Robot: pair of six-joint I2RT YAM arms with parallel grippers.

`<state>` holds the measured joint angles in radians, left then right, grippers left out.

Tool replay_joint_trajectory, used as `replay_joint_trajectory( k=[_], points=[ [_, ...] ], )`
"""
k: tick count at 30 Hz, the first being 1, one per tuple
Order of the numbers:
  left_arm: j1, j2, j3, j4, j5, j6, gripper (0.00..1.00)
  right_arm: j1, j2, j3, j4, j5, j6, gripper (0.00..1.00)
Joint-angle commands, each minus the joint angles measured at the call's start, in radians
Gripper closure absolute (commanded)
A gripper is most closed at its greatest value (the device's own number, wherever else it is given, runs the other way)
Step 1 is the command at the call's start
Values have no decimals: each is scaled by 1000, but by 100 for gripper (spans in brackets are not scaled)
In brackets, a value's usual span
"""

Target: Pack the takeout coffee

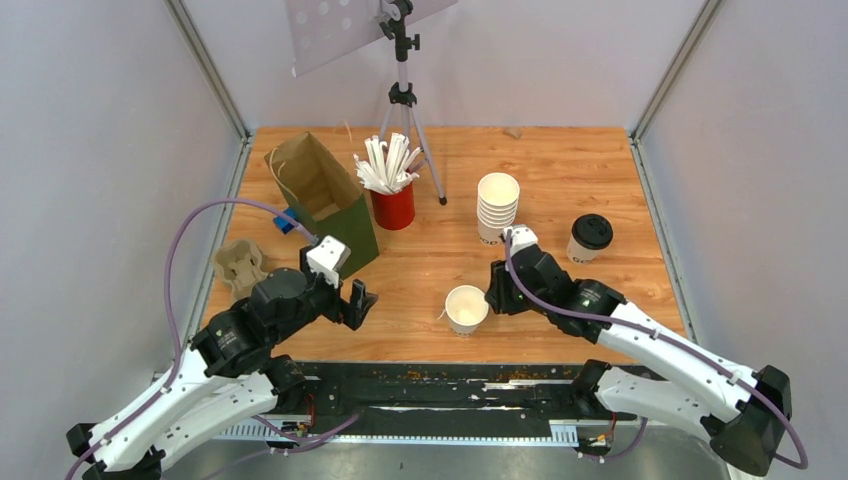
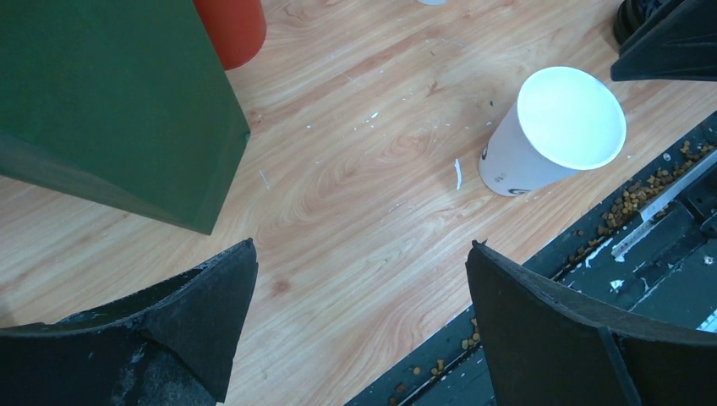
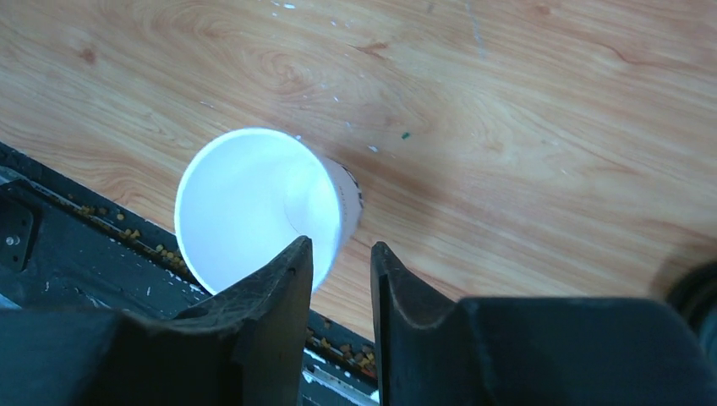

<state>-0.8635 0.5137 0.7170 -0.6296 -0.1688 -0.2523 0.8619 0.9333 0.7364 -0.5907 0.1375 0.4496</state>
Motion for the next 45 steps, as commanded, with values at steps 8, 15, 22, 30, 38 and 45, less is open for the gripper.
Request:
replay_joint_trajectory(
  k=[8,15,22,30,38,45],
  points=[
    [-3,-76,16,19,-10,-5,0,-17,-29,138,-415,362,320,61],
    [-3,-101,17,21,17,-1,0,-165,70,96,-479,468,370,61],
    [-3,-149,12,27,17,-2,0,-352,102,31,-299,413,235,73],
    [-3,-184,7,29,-1,-5,0,-488,185,-3,-178,352,166,75],
    [-3,-179,7,37,32,-1,0,-561,231,-18,-109,288,119,78],
    [-2,-180,6,39,39,0,0,-610,244,-54,-89,252,119,79]
  ],
)
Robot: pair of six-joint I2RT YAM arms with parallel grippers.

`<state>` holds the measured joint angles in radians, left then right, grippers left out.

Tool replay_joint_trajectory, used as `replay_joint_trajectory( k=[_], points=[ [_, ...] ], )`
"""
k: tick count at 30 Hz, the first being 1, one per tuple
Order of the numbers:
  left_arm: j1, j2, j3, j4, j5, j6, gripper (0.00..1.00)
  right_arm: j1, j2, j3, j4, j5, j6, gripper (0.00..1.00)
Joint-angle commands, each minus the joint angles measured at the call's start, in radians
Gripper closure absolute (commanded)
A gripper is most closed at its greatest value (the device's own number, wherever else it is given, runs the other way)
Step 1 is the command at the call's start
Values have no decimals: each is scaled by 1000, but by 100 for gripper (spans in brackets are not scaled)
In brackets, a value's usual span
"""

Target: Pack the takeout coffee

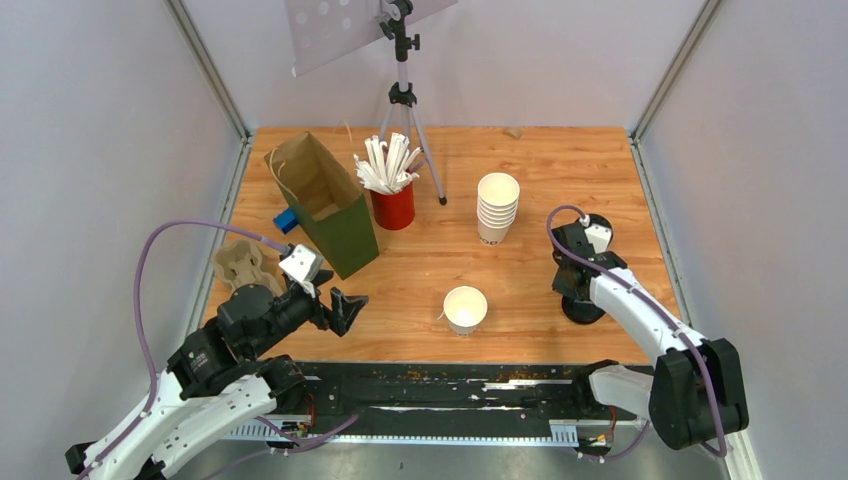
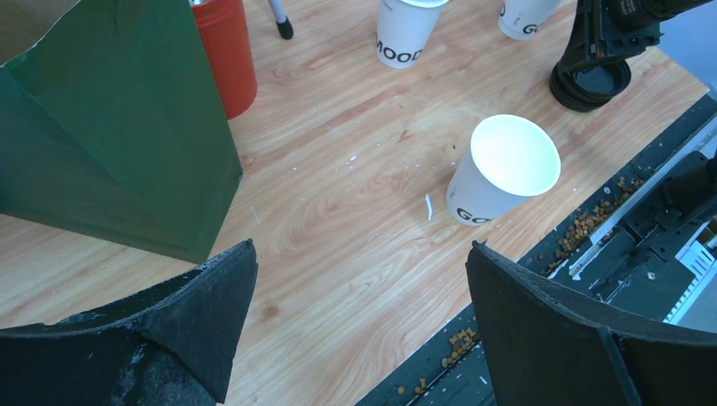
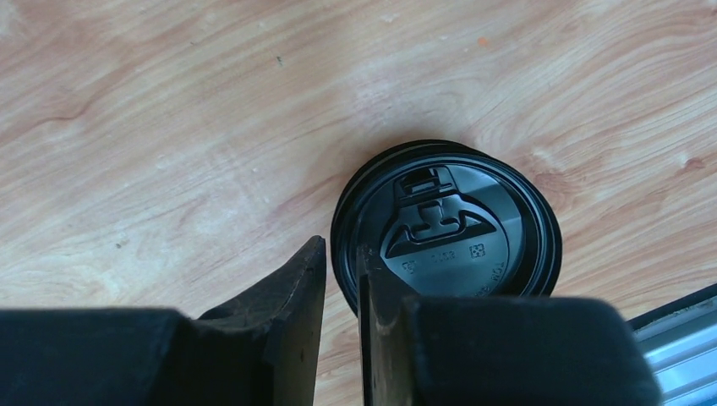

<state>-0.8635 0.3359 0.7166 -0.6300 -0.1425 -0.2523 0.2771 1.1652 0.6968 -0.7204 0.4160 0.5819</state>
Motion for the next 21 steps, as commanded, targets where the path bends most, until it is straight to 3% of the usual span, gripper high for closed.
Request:
replay_joint_trajectory(
  k=[1,7,14,21],
  points=[
    [-3,-2,6,40,12,-1,0,-29,13,-16,43,-32,-14,80],
    [-3,-6,6,41,11,1,0,-44,10,-33,71,-51,-18,82],
    [-3,-9,5,41,9,-1,0,-47,2,-32,63,-48,-31,94],
    [-3,-8,4,42,11,-1,0,-47,-49,4,5,-60,-40,100]
  ],
)
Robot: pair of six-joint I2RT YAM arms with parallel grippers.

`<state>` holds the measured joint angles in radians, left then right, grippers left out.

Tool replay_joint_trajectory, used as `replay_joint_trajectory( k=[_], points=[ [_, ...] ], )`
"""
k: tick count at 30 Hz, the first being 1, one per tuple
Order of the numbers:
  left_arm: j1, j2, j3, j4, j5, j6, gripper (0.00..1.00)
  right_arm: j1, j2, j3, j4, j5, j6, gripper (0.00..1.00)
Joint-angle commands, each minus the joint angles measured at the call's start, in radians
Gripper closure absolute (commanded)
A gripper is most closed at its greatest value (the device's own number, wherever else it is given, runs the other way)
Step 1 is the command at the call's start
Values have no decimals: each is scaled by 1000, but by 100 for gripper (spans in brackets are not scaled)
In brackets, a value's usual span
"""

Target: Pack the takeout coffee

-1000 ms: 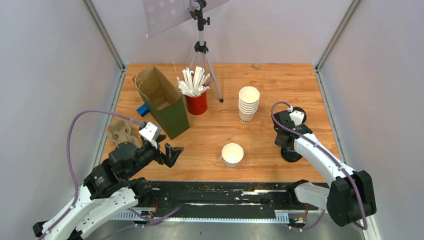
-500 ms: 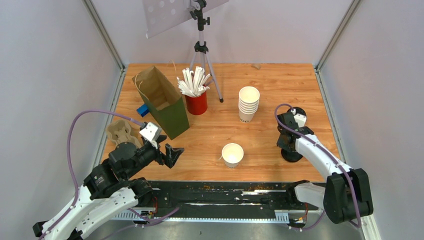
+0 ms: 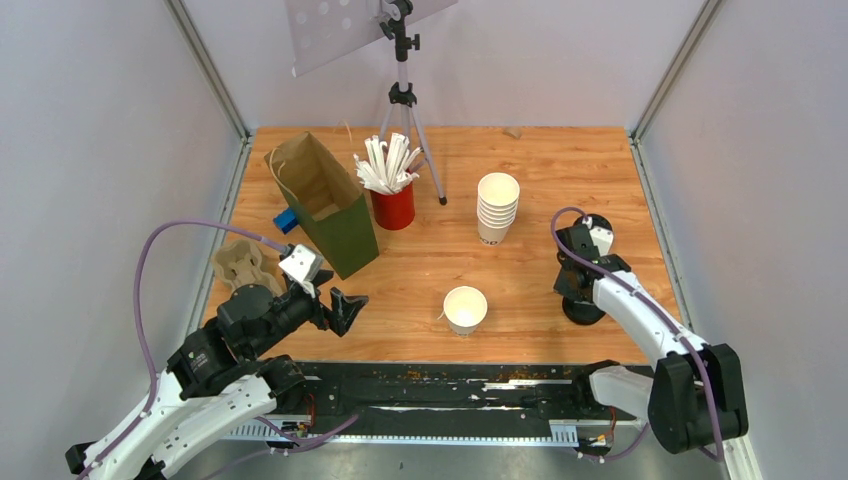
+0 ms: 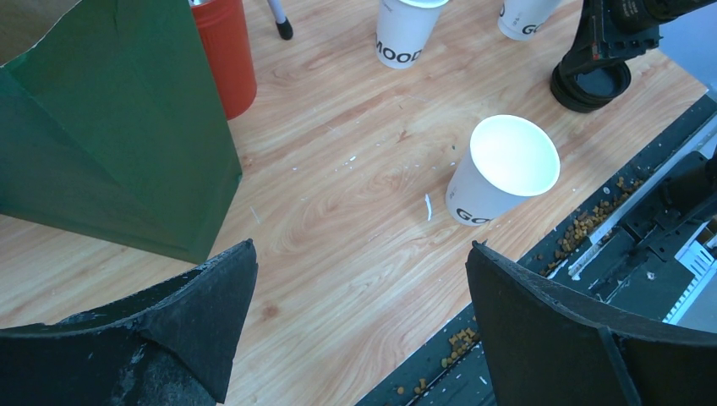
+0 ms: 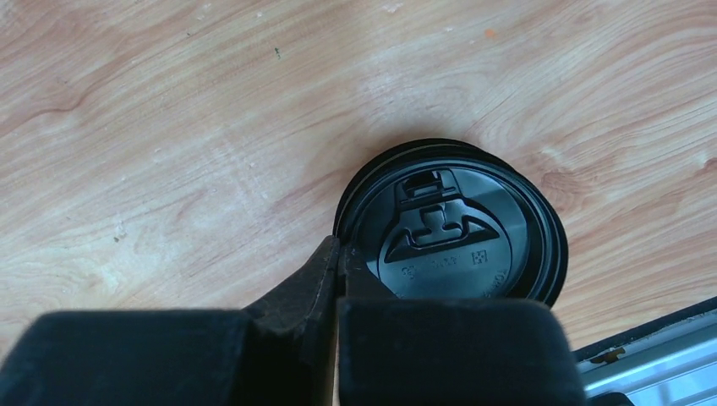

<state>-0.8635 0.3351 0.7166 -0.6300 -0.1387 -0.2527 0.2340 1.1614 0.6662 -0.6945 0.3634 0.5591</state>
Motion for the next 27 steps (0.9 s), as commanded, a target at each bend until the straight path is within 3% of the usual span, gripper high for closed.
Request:
replay_joint_trajectory(
  k=[1,20,24,27],
  points=[
    [-3,-6,5,42,8,0,0,-4,-53,39,-27,-7,-21,100],
    [-3,-3,3,41,7,-2,0,-4,-135,106,-114,-10,-41,100],
    [-3,-4,3,41,7,-2,0,-4,-116,77,-81,-26,-41,93],
    [-3,-4,4,40,4,-2,0,-4,-89,57,-53,-45,-45,98]
  ],
)
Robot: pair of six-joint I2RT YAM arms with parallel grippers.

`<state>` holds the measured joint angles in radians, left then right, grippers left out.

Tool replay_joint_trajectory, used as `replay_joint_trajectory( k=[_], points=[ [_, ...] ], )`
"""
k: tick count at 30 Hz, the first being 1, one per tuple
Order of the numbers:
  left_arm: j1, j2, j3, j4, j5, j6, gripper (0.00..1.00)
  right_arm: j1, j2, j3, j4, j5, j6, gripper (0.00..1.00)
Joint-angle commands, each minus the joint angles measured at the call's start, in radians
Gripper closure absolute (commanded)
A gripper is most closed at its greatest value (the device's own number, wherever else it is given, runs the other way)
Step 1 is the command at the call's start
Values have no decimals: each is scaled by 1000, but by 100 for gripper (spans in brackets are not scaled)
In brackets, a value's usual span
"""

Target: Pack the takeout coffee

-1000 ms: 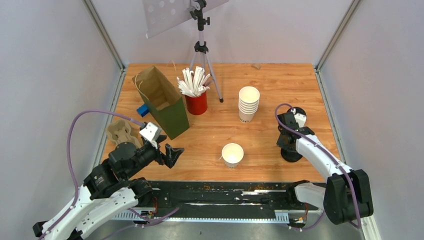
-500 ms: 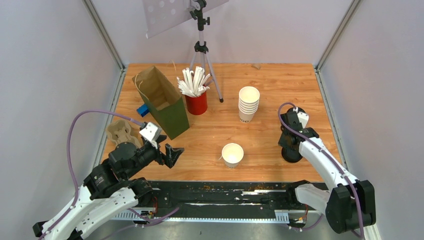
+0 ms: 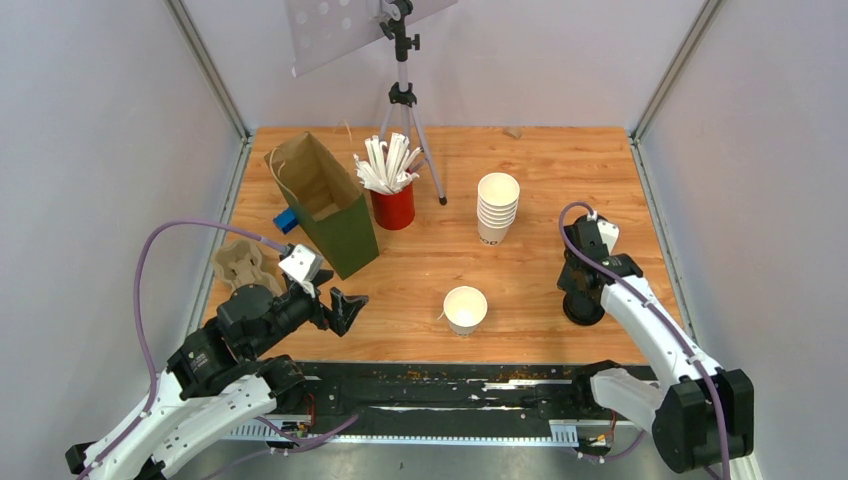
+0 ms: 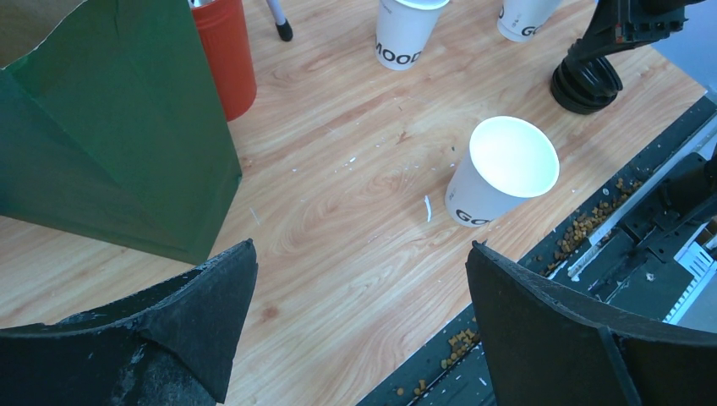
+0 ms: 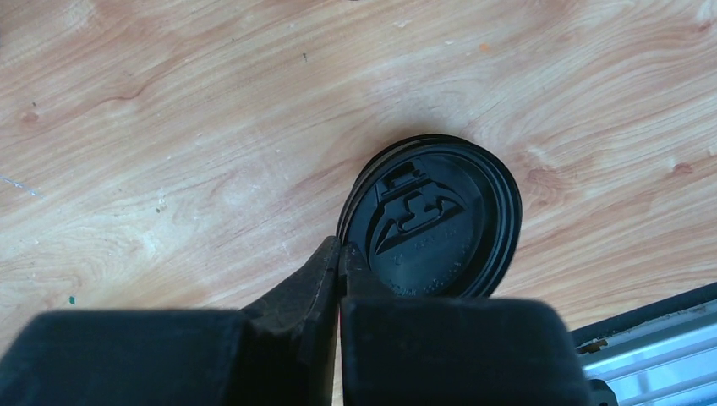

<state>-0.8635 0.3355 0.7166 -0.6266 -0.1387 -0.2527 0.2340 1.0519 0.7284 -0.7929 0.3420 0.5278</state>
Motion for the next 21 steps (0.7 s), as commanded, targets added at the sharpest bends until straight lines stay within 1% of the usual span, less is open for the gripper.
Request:
replay_joint_trajectory(
  k=[1,10,14,17,21],
  points=[
    [-3,-4,3,36,4,-2,0,-4,26,-10,57,-29,-16,100],
    [-3,3,4,38,13,0,0,-4,38,12,35,29,-18,100],
    [-3,4,5,38,13,0,0,-5,45,19,34,38,-17,92],
    [-3,3,4,39,13,0,0,-6,49,21,44,28,-23,100],
    [-3,2,4,38,13,0,0,-6,44,23,46,33,-27,100]
  ],
)
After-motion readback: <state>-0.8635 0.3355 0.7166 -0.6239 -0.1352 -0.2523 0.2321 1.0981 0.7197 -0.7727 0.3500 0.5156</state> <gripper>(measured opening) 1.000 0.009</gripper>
